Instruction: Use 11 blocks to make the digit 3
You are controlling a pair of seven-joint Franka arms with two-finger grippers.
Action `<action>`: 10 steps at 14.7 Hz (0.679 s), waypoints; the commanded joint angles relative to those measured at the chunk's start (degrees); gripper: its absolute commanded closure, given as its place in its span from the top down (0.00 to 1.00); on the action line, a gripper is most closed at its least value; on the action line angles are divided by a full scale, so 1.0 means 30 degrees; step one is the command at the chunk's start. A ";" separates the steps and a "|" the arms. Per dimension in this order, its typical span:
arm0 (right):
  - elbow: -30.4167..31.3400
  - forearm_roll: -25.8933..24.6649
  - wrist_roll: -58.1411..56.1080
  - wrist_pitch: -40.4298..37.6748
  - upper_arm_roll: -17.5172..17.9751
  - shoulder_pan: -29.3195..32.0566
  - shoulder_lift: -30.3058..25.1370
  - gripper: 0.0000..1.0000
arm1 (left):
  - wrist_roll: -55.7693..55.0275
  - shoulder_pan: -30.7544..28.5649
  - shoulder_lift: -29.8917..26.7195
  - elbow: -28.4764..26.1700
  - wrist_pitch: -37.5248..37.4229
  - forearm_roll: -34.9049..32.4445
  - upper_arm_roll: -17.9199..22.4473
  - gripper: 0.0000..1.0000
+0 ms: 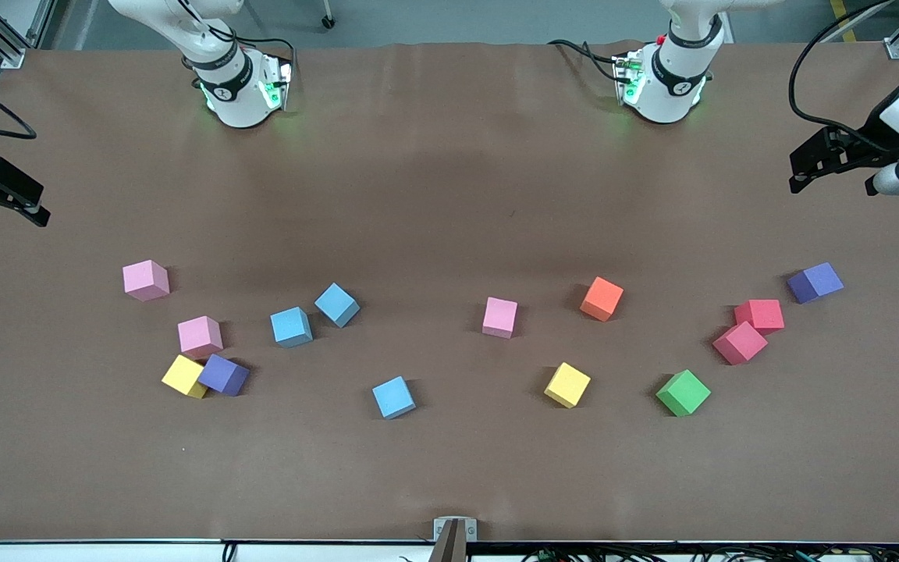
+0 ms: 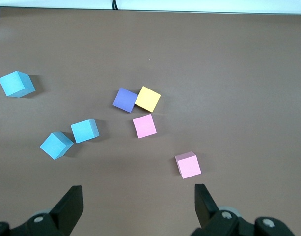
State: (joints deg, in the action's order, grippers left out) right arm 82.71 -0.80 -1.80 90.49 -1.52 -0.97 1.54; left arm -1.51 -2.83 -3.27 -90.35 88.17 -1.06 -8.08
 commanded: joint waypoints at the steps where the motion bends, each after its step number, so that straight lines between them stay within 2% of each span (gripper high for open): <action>1: -0.0032 -0.0057 0.0016 0.0100 0.0126 0.0118 -0.0017 1.00 | 0.0004 -0.0053 0.0095 0.0382 -0.0151 0.0089 -0.0032 1.00; 4: -0.0032 -0.0057 0.0016 0.0071 0.0126 0.0060 0.0100 1.00 | 0.0064 -0.0112 0.0327 0.0790 -0.0123 -0.0028 -0.0003 1.00; 7: -0.0032 -0.0057 0.0016 0.0071 0.0126 0.0030 0.0100 1.00 | 0.0239 0.0064 0.2049 0.1406 -0.0065 -0.0028 -0.0032 1.00; 10: -0.0003 -0.0028 -0.0158 0.0071 0.0155 0.0001 0.0217 1.00 | -0.0520 0.0850 0.3897 0.1233 0.2328 0.0061 -0.0178 1.00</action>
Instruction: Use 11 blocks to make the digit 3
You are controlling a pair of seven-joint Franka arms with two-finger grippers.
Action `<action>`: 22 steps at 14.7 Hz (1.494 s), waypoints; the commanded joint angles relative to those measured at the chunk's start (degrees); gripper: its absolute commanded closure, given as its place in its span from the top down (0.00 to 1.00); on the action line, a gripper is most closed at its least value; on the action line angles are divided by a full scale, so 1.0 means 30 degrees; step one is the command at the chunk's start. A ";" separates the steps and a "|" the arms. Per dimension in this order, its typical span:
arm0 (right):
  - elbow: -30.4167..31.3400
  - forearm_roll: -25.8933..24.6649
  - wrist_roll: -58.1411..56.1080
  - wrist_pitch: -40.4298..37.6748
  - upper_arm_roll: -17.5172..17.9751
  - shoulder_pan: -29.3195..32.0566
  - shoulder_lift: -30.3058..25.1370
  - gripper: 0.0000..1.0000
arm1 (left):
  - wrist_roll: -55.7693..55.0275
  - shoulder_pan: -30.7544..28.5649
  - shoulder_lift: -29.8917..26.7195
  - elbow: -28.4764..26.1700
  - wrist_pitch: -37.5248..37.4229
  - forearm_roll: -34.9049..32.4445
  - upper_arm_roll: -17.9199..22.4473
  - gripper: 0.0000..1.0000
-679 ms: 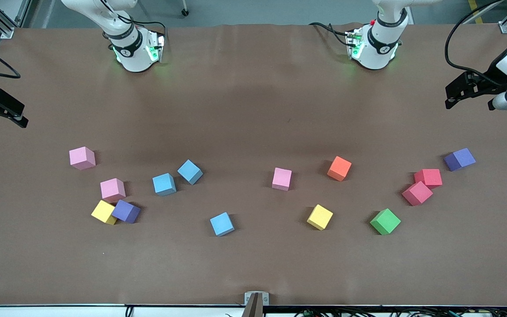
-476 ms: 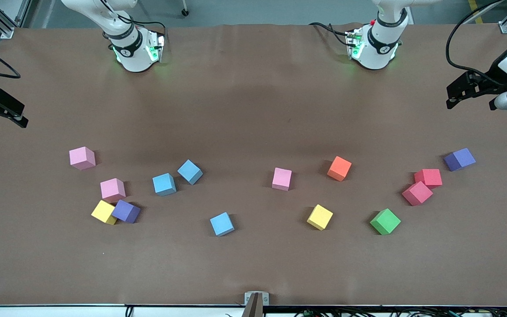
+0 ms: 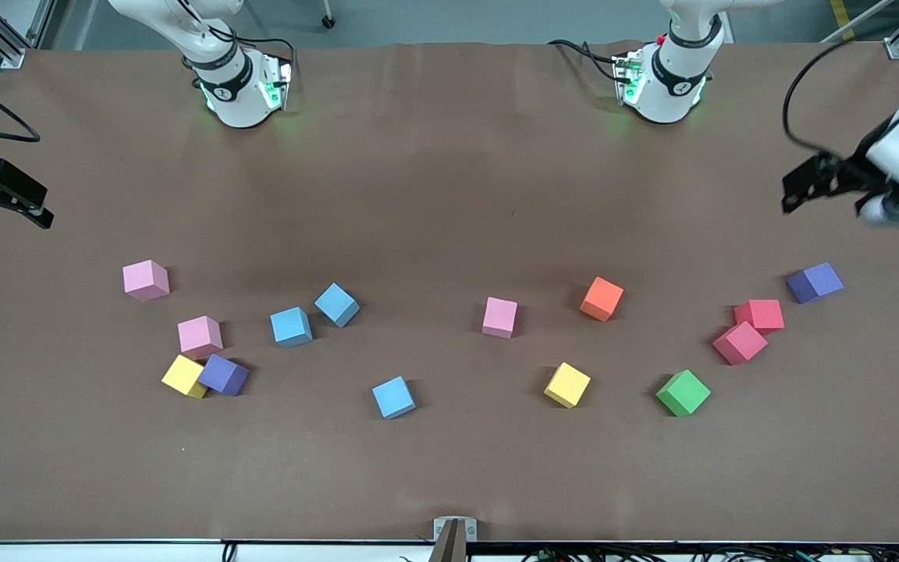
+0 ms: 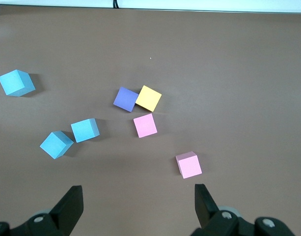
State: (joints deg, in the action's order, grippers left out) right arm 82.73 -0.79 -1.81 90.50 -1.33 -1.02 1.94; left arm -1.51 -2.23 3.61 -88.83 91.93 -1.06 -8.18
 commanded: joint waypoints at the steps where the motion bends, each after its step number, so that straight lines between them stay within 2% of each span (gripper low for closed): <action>1: -0.0008 0.0059 -0.0128 0.0069 0.0122 0.0106 0.0143 1.00 | -0.1710 0.1234 0.2364 0.0780 0.1751 -0.0027 -0.0144 1.00; 3: 0.0137 0.0206 0.0076 -0.0252 0.0122 -0.0213 0.0231 1.00 | -0.4403 0.2143 0.3714 0.0723 0.3184 -0.0058 -0.0144 1.00; 7: 0.0372 0.0001 0.2005 -0.1279 0.0123 -0.1616 0.1634 1.00 | -1.1252 0.4983 0.6175 0.0693 0.5036 -0.0320 -0.0144 1.00; 10: 0.1656 0.0118 0.3556 -0.0726 0.0123 -0.3052 0.2018 1.00 | -1.6211 0.7180 0.7728 0.0693 0.5972 -0.0990 -0.0115 1.00; 12: 0.3002 0.0148 0.6099 0.0705 0.0123 -0.4252 0.2194 1.00 | -1.9489 0.8325 0.8813 0.0664 0.6937 -0.1755 -0.0144 1.00; 14: 0.4728 0.0206 0.8124 0.2344 0.0123 -0.5250 0.2224 1.00 | -2.4752 0.9322 0.9722 0.0664 0.8314 -0.1815 -0.0115 1.00; 16: 0.6748 0.0352 0.9912 0.5063 0.0152 -0.5633 0.2457 1.00 | -2.9505 1.0084 1.0600 0.0722 0.9283 -0.2194 -0.0115 1.00; 18: 0.8713 0.1459 1.0796 0.7848 0.0152 -0.5694 0.2691 1.00 | -3.2877 1.0729 1.1305 0.0781 0.9637 -0.2750 -0.0086 1.00; 22: 0.9630 0.2842 1.4186 1.0229 0.0123 -0.6452 0.3920 1.00 | -3.7660 1.0791 1.2039 0.0839 1.1304 -0.3104 -0.0115 1.00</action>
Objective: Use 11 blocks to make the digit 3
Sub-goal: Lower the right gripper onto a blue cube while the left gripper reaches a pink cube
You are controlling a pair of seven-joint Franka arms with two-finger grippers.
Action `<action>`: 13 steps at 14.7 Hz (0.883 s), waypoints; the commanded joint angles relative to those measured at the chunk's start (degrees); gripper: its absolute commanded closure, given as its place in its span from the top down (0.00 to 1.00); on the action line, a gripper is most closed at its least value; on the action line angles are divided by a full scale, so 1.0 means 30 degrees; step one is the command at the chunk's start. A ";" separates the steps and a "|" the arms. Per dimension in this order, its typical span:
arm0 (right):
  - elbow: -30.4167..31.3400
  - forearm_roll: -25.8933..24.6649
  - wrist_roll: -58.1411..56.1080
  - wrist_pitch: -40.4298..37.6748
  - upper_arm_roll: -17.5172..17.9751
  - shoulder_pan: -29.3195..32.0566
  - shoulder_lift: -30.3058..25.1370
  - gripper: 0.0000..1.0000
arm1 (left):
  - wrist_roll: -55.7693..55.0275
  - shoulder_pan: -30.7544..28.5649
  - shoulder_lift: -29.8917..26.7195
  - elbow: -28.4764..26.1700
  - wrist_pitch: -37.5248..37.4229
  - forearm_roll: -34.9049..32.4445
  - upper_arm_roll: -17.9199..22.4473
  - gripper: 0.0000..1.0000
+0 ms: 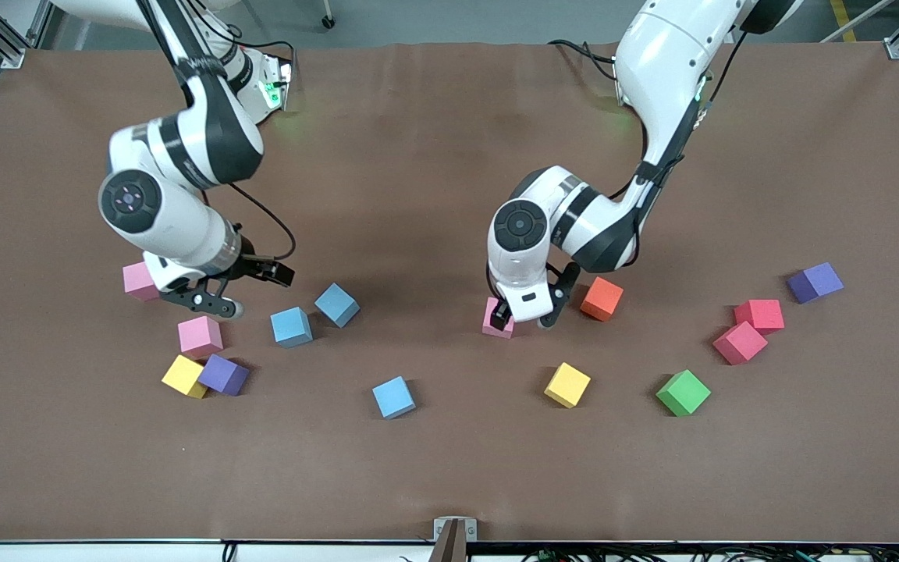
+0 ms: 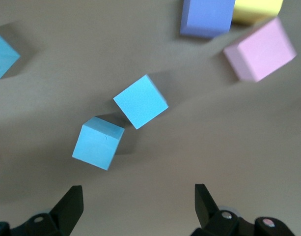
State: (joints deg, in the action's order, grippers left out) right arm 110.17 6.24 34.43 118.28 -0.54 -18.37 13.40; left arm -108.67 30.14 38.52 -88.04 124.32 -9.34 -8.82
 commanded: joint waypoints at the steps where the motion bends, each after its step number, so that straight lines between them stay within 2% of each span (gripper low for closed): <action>1: 0.0427 0.0527 0.3974 0.1468 -0.0142 -0.0991 0.0743 1.00 | -0.2587 0.0030 0.0549 0.0549 0.0802 -0.0373 0.0099 1.00; 6: -0.0215 0.0498 0.9056 0.4106 -0.0142 -0.2048 0.2971 1.00 | -0.3268 0.0293 0.1252 0.0637 0.1156 -0.0460 0.0245 1.00; 11: -0.1505 0.0265 0.9208 0.4403 -0.0229 -0.2547 0.5024 1.00 | -0.3326 0.0323 0.1779 0.0608 0.2504 -0.0637 0.0246 1.00; 13: -0.1595 0.0177 0.9208 0.4868 -0.0230 -0.2693 0.5552 1.00 | -0.3326 0.0440 0.2044 0.0608 0.2621 -0.0666 0.0246 0.94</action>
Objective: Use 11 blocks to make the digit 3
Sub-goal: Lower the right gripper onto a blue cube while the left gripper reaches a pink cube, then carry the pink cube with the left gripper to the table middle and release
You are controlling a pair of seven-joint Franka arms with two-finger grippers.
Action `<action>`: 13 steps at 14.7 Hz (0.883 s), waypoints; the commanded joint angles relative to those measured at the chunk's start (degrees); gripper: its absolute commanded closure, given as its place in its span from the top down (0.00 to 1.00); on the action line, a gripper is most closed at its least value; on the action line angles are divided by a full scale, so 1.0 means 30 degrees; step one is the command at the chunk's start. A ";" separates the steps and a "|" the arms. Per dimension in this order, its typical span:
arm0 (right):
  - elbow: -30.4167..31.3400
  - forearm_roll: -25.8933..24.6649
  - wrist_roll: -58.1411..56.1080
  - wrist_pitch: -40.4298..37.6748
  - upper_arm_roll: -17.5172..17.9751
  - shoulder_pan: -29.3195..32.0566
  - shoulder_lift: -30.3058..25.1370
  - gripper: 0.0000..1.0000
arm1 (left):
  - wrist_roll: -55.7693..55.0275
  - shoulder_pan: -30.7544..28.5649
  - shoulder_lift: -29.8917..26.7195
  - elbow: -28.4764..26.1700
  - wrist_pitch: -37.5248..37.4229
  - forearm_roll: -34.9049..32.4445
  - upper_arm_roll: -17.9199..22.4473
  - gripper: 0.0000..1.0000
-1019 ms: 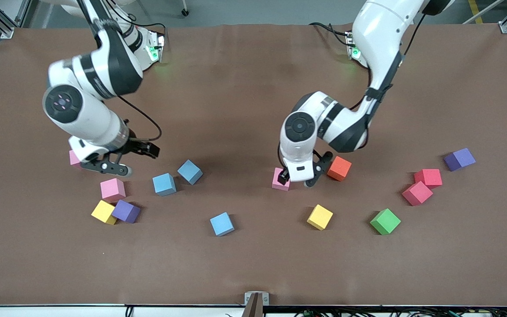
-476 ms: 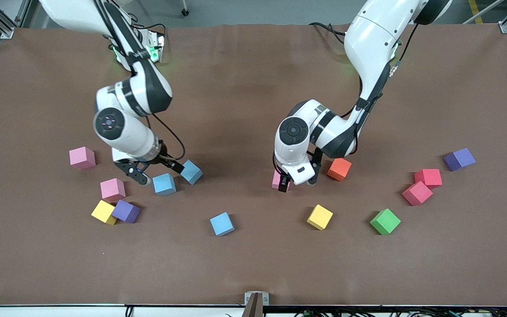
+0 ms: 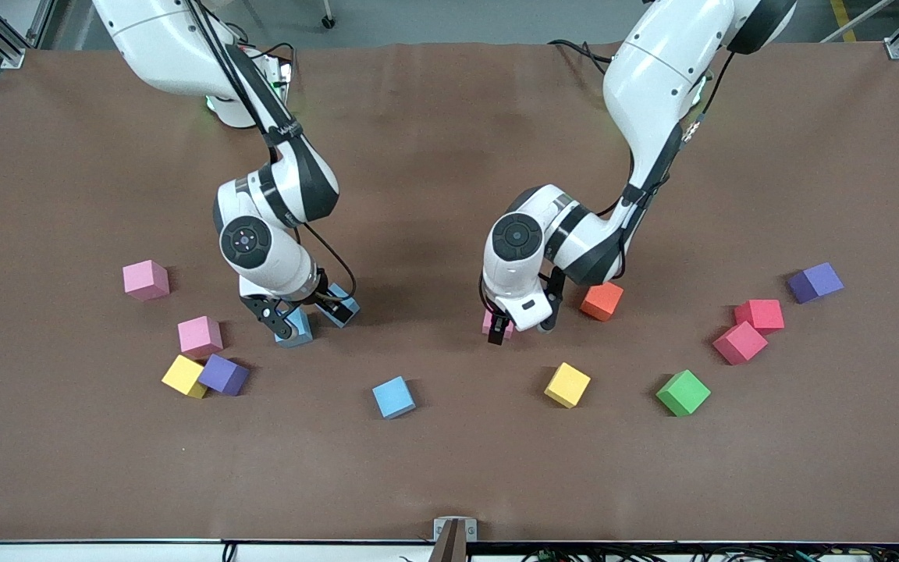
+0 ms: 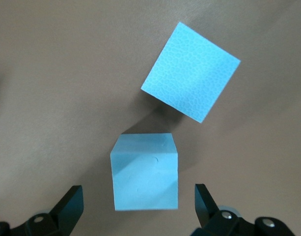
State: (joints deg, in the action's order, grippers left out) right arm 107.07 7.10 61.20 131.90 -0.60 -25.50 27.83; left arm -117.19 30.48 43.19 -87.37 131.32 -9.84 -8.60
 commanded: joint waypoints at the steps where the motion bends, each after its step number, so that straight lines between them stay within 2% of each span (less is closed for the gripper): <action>1: -0.0535 -0.0227 0.0226 0.0563 -0.0210 -0.0318 0.0945 1.00 | -0.0486 0.0298 0.0631 0.0382 0.0522 -0.0470 0.0170 0.91; 2: -0.0506 -0.0663 0.0226 0.0594 -0.0239 -0.0347 0.1179 1.00 | -0.0486 0.0326 0.0662 0.0382 0.0583 -0.0498 0.0170 0.83; 4: -0.0506 -0.1514 0.0226 0.0595 -0.0239 -0.0435 0.1502 1.00 | -0.0165 0.0327 0.0429 0.0266 0.0554 -0.0644 0.0141 0.48; 5: -0.0506 -0.1517 0.0226 0.0595 -0.0239 -0.0552 0.1562 1.00 | 0.0068 0.0298 0.0282 0.0120 0.0380 -0.0703 0.0054 0.34; 6: -0.0477 -0.1517 0.0226 0.0595 -0.0239 -0.0611 0.1649 1.00 | 0.0535 0.0268 -0.0241 -0.0317 0.0320 -0.0762 -0.0063 0.23; 7: -0.0447 -0.1517 0.0226 0.0595 -0.0239 -0.0611 0.1737 0.96 | 0.1091 0.0268 -0.0913 -0.1046 0.0349 -0.0791 -0.0325 0.18; 8: -0.0418 -0.1517 0.0226 0.0595 -0.0239 -0.0611 0.1796 0.86 | 0.1995 0.0268 -0.1587 -0.1604 0.0349 -0.0792 -0.0676 0.18; 11: -0.0360 -0.1488 0.0314 0.0595 -0.0210 -0.0582 0.1797 0.43 | 0.6387 0.0268 -0.4164 -0.5114 0.0611 -0.0792 -0.1847 0.18; 13: -0.0097 -0.1458 0.0314 0.0362 -0.0180 -0.0611 0.1564 0.28 | 0.8847 0.0268 -0.5048 -0.6730 0.0992 -0.0821 -0.2783 0.18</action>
State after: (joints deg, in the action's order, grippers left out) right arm 106.11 3.31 61.20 133.52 -0.68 -26.73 33.05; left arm -96.87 31.34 34.01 -98.74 132.59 -11.31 -15.07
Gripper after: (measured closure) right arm 0.383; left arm 0.445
